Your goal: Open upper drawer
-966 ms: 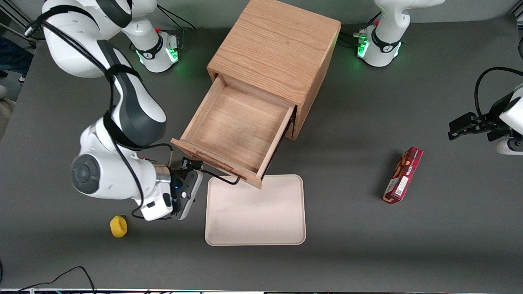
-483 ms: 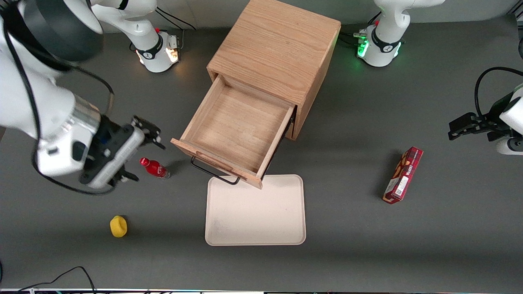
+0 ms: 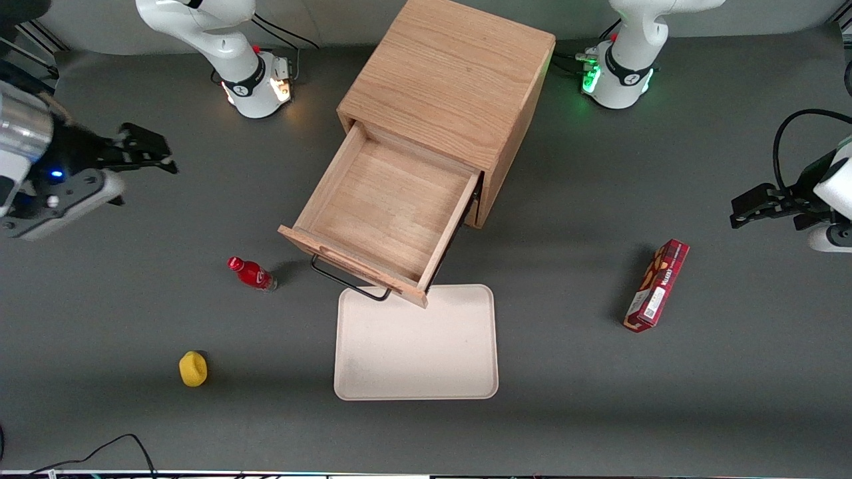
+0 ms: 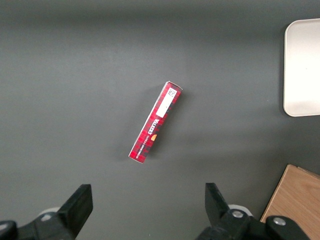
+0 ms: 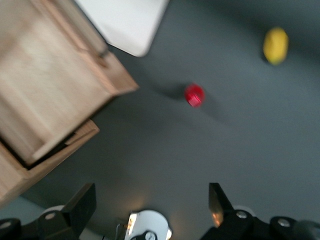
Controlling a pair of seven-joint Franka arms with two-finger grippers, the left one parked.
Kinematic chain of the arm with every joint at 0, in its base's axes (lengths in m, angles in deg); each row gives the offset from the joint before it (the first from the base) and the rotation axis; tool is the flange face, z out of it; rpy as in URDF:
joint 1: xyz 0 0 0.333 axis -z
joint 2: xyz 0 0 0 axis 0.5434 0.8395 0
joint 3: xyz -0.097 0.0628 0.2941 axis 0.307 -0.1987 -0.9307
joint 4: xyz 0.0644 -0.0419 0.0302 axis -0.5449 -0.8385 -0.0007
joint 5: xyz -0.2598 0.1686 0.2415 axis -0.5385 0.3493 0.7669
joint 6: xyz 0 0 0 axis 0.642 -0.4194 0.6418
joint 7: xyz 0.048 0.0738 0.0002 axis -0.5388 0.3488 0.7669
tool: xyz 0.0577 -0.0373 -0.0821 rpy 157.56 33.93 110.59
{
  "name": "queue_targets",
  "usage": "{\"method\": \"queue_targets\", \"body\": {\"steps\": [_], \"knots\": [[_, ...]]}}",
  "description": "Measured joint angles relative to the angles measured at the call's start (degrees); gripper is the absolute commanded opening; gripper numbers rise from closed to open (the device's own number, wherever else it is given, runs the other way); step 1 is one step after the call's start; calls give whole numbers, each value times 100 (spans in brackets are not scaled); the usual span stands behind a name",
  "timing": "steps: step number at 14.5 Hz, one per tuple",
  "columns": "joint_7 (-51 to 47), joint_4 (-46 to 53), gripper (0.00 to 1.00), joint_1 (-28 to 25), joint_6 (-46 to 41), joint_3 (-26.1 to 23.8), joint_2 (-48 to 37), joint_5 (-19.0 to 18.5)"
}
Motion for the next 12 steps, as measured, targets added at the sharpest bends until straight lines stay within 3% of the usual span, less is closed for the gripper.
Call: {"method": "queue_targets", "body": {"steps": [3, 7, 12], "knots": [[-949, -1934, 100, 25, 991, 158, -976, -280], [-1441, -4262, 100, -29, 2353, 153, -2446, -404], [-2253, -4464, 100, -26, 2567, 223, -2691, -427]]}}
